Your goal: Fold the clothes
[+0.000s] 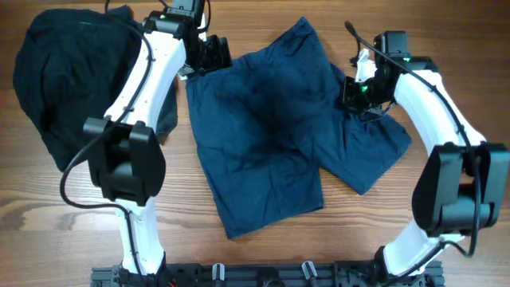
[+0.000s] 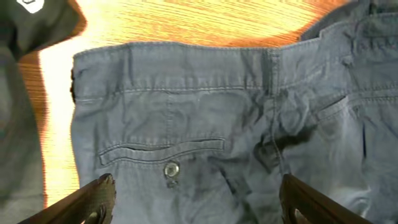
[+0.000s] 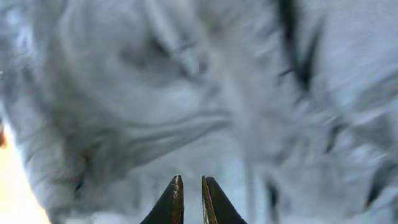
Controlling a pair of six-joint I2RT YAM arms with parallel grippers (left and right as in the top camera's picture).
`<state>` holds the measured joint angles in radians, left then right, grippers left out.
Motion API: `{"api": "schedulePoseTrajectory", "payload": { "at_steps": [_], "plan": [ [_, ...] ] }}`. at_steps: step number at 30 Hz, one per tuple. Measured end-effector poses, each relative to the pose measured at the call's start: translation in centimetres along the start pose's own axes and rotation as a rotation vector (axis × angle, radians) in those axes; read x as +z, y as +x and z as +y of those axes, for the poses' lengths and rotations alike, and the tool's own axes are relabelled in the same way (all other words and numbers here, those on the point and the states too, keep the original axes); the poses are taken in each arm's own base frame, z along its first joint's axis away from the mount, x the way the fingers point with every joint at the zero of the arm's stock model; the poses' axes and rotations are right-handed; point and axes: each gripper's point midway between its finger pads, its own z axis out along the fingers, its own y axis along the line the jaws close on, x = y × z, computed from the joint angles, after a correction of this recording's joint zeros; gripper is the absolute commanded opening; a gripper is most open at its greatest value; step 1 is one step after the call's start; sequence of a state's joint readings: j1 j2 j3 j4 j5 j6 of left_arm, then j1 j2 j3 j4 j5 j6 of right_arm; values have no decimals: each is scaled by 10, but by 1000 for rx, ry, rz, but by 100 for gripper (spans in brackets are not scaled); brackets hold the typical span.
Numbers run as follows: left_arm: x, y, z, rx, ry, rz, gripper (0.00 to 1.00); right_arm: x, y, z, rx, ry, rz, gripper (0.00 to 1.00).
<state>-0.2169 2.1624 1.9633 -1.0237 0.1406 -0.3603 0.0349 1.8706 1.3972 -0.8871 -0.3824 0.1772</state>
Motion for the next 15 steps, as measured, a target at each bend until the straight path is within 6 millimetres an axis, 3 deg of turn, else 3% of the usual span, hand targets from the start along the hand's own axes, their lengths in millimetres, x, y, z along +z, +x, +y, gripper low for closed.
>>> {"api": "schedulePoseTrajectory", "payload": {
  "at_steps": [8,15],
  "plan": [
    [-2,-16,7,-9,-12,-57,85,11,28,22,-45,18,85,9],
    [-2,-20,16,-9,-58,-81,85,42,67,-15,85,137,165,5]
  ]
}}
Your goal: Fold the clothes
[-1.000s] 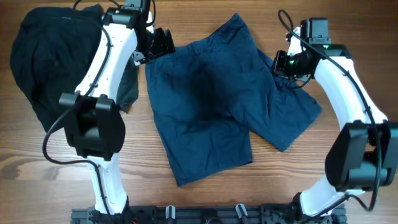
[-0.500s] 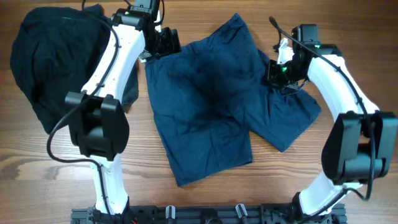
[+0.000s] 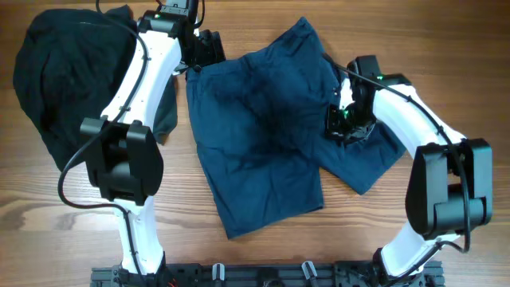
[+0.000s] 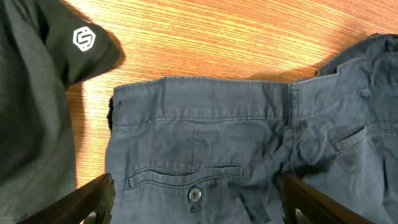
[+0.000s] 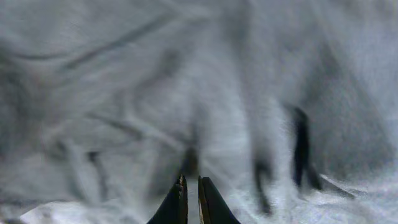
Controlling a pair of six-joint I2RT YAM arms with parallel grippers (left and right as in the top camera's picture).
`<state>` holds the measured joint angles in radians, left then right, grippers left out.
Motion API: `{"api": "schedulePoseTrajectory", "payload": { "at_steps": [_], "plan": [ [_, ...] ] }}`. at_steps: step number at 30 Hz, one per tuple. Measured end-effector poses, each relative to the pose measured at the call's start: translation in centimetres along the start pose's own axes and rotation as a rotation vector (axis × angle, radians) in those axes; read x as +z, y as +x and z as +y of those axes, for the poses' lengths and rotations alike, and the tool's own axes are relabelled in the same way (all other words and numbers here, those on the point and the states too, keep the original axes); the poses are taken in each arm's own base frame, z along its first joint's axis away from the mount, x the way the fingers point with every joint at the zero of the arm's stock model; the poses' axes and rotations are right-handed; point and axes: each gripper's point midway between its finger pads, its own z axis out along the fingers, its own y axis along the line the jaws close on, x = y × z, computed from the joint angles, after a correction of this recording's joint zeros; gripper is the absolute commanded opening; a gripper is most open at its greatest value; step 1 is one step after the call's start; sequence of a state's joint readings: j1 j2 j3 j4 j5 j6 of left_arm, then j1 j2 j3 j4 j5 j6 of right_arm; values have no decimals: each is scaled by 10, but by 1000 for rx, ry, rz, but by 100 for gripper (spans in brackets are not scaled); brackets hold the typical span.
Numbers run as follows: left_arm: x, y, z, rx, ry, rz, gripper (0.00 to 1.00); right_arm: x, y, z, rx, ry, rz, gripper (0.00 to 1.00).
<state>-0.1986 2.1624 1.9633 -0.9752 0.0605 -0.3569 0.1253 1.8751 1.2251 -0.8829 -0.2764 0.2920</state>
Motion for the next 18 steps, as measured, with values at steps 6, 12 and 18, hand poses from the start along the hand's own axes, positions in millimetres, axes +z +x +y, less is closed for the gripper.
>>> {"api": "schedulePoseTrajectory", "payload": {
  "at_steps": [6,12,18],
  "plan": [
    [0,-3,7,-9,-14,-7,86,13,0,-31,120,139,-41,4],
    [0,-2,8,-11,-17,-1,85,15,-18,-56,204,158,-133,4],
    [0,-2,8,-11,-17,0,85,1,-73,-91,276,112,-329,4]
  ]
}}
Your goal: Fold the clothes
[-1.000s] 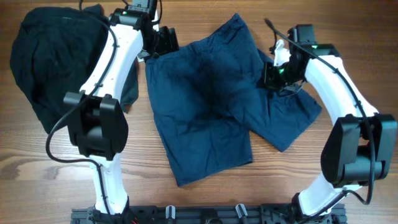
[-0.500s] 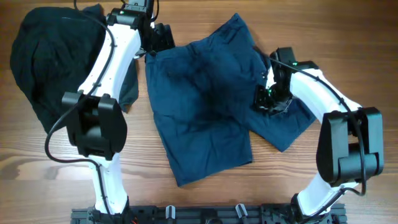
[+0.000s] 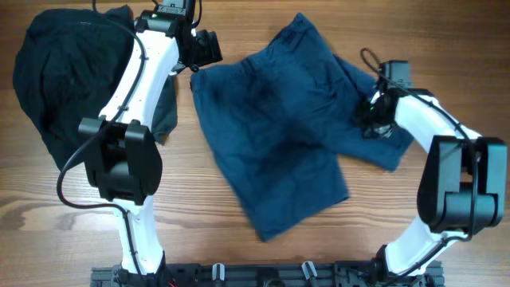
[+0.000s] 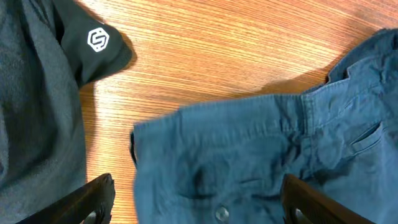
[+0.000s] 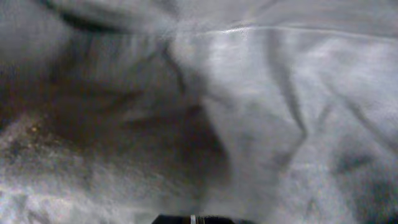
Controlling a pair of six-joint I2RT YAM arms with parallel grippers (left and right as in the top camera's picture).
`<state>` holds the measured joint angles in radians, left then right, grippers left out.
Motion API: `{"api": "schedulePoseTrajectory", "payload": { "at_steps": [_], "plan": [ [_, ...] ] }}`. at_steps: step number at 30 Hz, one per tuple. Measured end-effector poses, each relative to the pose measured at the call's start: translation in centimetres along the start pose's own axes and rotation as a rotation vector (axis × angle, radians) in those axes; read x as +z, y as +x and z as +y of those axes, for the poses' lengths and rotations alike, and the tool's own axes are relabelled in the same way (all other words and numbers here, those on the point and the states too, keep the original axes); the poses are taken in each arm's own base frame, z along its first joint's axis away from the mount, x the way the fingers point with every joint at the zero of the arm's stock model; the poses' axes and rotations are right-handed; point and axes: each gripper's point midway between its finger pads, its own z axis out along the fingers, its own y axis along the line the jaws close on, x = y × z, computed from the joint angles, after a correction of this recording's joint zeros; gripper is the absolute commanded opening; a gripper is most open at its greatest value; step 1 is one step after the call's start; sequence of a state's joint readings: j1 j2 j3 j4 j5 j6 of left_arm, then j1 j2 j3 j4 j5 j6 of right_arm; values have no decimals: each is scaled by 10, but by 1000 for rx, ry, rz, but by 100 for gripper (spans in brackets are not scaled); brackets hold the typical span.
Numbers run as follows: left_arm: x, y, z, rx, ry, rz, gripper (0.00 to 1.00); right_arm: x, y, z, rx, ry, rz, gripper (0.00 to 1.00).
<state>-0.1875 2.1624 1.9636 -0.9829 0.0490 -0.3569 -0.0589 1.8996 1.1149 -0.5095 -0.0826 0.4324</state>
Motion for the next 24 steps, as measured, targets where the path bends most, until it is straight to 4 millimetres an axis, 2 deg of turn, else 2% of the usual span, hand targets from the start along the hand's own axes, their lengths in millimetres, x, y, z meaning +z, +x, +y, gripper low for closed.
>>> {"api": "schedulePoseTrajectory", "payload": {
  "at_steps": [4,7,8,11,14,15,17,19,20,21,23,24],
  "plan": [
    [0,0,0,0,0,0,86,9,-50,-6,-12,-36,-170,8],
    [0,0,0,0,0,0,85,19,-92,-3,-65,-58,-317,13],
    [0,0,0,0,0,-1,86,21,-104,-1,-85,-56,-348,17],
    [0,0,0,0,0,1,86,24,-123,4,-119,-44,-359,41],
    [0,0,0,0,0,0,86,18,-129,6,-129,-9,-268,68],
    [0,0,0,0,0,0,86,12,-129,5,-131,9,-226,73],
    [0,0,0,2,0,0,86,-11,-138,9,-134,25,-172,77],
    [0,0,0,15,0,1,86,-54,-149,23,-141,3,-131,79],
    [0,0,0,22,-1,1,83,-87,-155,38,-154,-50,-125,79],
    [0,1,0,38,-2,4,81,-102,-158,47,-163,-84,-130,78],
    [0,2,1,66,-3,8,74,-129,-148,63,-198,-163,-93,77],
    [0,3,1,90,-5,14,71,-139,-135,70,-218,-203,-50,77]
  ]
}}
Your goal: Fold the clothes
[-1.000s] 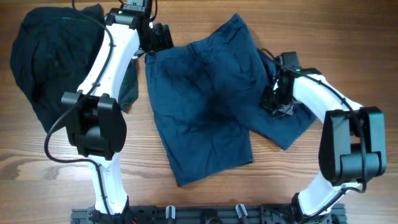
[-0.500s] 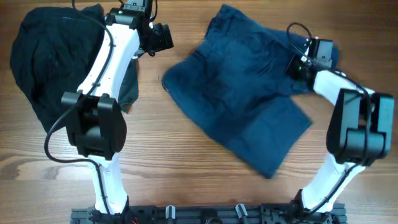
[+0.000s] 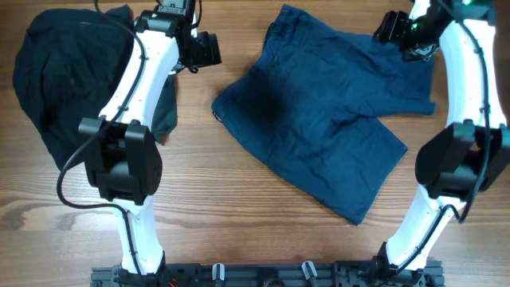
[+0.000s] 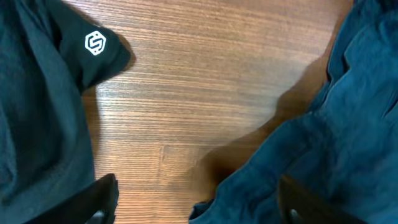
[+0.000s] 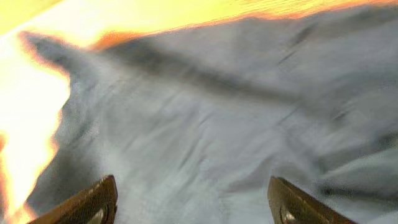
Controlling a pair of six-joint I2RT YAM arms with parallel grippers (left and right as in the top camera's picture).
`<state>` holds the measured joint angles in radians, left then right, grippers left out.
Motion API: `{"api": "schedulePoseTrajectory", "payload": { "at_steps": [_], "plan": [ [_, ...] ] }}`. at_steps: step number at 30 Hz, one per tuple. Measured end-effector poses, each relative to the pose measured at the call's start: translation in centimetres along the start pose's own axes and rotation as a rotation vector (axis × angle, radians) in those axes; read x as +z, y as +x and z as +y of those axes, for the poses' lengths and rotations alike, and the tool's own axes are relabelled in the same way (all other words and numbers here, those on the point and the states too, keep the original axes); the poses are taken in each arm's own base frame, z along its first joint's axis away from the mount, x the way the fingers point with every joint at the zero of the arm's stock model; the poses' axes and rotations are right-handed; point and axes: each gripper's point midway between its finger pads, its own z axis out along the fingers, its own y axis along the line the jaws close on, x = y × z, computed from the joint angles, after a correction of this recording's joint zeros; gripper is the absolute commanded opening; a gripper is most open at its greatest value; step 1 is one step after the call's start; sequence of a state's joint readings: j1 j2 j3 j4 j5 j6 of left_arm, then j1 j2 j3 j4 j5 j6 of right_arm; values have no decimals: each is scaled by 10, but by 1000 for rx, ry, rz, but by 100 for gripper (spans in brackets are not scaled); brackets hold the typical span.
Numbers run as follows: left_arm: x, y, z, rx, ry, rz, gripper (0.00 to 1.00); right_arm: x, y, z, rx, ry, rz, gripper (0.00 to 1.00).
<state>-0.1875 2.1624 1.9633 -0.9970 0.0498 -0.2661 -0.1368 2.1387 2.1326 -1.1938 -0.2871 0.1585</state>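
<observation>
Navy shorts lie spread and creased on the wooden table, right of centre, one leg reaching toward the front. My right gripper is open just above their far right part; in the right wrist view the shorts' pale-looking fabric fills the space between its wide-apart fingers. My left gripper stands open over bare wood at the far left of the shorts, holding nothing. The left wrist view shows the shorts' edge at the right.
A heap of black clothing covers the table's far left; its sleeve with a white logo lies close to my left gripper. Bare wooden table runs along the front. The arms' base rail sits at the front edge.
My right gripper, then shut on the shorts at the right, is now open at the far right. The shorts lie further right and turned, away from my left gripper, which stayed put.
The shorts first lay with their waistband under my open left gripper, my right gripper shut low over them. It was then shut at their middle, then shut at the right with the shorts shifted. Now the shorts lie further right and it is open.
</observation>
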Motion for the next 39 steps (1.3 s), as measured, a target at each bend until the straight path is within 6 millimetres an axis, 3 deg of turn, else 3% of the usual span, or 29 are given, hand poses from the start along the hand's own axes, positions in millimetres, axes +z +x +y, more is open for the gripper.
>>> {"api": "schedulePoseTrajectory", "payload": {
  "at_steps": [3,5,7,10,13,21,26,37,39],
  "plan": [
    [0,3,-1,98,9,11,59,-5,39,29,-42,-84,149,72],
    [0,6,-6,171,37,26,56,-3,55,48,-75,-115,204,72],
    [1,13,-10,234,66,53,56,-1,62,67,-106,-143,222,73],
    [6,34,-11,321,89,138,66,2,69,87,-134,-173,234,74],
    [14,44,-11,381,105,178,70,1,69,88,-133,-177,230,73],
    [51,90,-9,480,193,338,63,0,71,84,-118,-172,245,73],
    [55,96,-10,511,219,352,61,0,71,84,-118,-172,245,73],
    [68,103,-17,523,279,370,25,0,71,84,-118,-172,245,72],
    [72,106,-18,524,284,383,4,0,71,84,-118,-172,245,72]
  ]
}}
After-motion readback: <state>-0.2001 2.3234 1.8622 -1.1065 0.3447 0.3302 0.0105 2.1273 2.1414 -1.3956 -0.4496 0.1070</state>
